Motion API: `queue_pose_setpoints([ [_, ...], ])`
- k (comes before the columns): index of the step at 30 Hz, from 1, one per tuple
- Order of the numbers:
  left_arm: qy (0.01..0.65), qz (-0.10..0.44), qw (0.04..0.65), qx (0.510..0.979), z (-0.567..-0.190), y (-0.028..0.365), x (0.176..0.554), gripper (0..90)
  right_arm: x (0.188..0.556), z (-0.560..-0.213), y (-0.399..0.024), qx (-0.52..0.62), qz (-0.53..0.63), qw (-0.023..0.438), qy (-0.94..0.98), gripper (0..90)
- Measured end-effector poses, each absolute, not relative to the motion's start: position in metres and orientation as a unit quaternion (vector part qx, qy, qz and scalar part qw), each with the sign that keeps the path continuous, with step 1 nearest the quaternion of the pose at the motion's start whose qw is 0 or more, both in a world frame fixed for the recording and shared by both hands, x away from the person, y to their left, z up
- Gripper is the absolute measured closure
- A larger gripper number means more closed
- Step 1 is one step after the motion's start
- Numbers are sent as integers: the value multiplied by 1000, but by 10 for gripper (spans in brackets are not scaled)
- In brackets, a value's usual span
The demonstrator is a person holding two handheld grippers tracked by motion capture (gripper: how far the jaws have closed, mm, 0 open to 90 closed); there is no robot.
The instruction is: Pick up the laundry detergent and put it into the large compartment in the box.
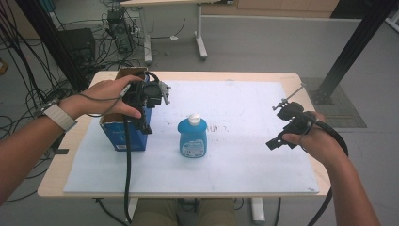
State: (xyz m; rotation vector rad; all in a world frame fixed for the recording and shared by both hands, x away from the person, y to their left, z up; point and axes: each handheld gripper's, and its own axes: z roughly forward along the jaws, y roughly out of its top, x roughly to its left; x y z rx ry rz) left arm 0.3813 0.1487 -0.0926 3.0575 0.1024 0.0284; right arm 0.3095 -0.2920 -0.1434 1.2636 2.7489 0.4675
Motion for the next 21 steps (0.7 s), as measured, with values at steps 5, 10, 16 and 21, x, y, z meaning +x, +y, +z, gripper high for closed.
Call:
queue_pose_setpoints([
  [5, 33, 9, 42, 999, -93, 148, 381, 84, 310, -143, -293, 413, 154, 41, 897, 90],
  [10, 33, 9, 42, 999, -92, 148, 381, 84, 312, -144, -291, 411, 152, 39, 898, 90],
  [16, 33, 9, 44, 998, -92, 149, 381, 84, 312, -143, -293, 413, 155, 41, 897, 87],
  [21, 35, 9, 46, 998, -91, 150, 381, 83, 312, -142, -292, 410, 156, 43, 898, 86],
])
